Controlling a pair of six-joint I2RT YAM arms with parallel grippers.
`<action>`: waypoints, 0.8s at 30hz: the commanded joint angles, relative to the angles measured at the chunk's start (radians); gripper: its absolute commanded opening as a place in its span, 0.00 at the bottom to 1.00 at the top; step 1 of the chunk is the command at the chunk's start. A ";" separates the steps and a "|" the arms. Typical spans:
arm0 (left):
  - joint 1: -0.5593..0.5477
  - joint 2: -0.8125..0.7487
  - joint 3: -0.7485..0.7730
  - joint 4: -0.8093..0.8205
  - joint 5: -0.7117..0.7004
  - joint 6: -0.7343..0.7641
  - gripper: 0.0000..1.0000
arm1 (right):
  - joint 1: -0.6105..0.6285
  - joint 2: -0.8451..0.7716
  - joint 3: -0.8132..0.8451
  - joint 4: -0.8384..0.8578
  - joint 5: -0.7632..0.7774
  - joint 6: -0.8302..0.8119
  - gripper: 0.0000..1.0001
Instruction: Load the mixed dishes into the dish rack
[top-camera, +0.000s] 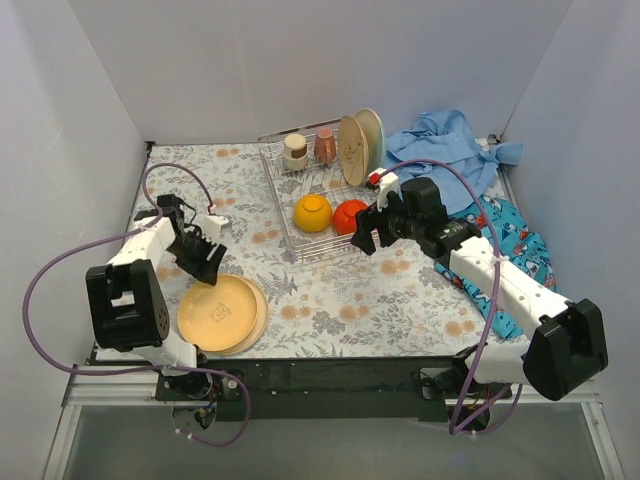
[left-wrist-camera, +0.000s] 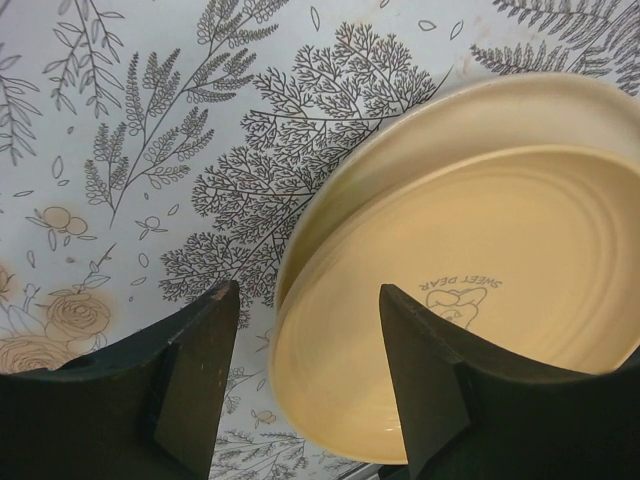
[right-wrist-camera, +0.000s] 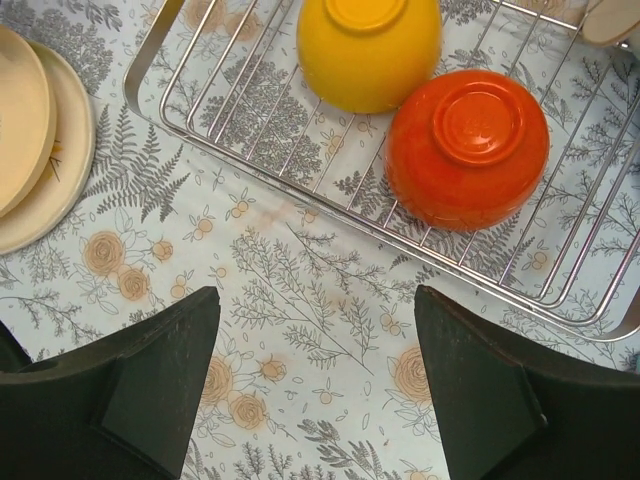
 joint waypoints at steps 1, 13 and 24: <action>0.002 0.035 -0.030 0.038 -0.018 0.036 0.57 | -0.002 -0.040 -0.015 0.034 -0.037 -0.016 0.86; 0.001 0.047 0.002 0.032 0.004 0.047 0.10 | -0.002 -0.024 -0.015 0.053 -0.086 -0.026 0.81; 0.001 -0.120 0.080 -0.032 0.114 0.082 0.00 | 0.066 0.153 0.203 0.004 -0.167 -0.115 0.98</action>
